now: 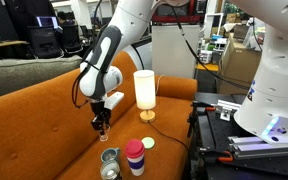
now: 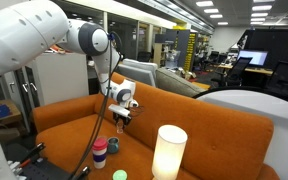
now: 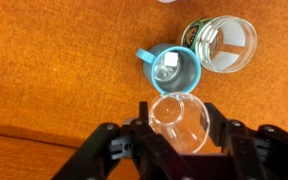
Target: Pick the glass cup on the sofa and put it in the blue cup
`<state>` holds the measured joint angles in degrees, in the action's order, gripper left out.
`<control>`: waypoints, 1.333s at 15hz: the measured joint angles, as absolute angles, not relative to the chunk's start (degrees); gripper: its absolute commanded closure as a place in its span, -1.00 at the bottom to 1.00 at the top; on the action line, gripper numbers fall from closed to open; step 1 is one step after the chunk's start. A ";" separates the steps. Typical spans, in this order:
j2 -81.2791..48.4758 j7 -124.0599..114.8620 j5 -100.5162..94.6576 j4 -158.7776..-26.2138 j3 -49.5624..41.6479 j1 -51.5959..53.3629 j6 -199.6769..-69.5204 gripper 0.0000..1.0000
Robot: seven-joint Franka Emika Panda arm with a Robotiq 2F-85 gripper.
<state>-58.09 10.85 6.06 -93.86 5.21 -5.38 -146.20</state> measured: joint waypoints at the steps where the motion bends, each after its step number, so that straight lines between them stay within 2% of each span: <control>1: -58.14 10.85 5.29 -94.14 5.19 -4.79 -146.25 0.37; 10: -61.82 10.79 0.00 -92.50 4.63 -0.18 -144.95 0.37; 20: -72.58 10.85 -1.97 -78.67 3.76 0.20 -138.75 0.37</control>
<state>-72.58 10.85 -1.97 -78.67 3.76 0.20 -138.75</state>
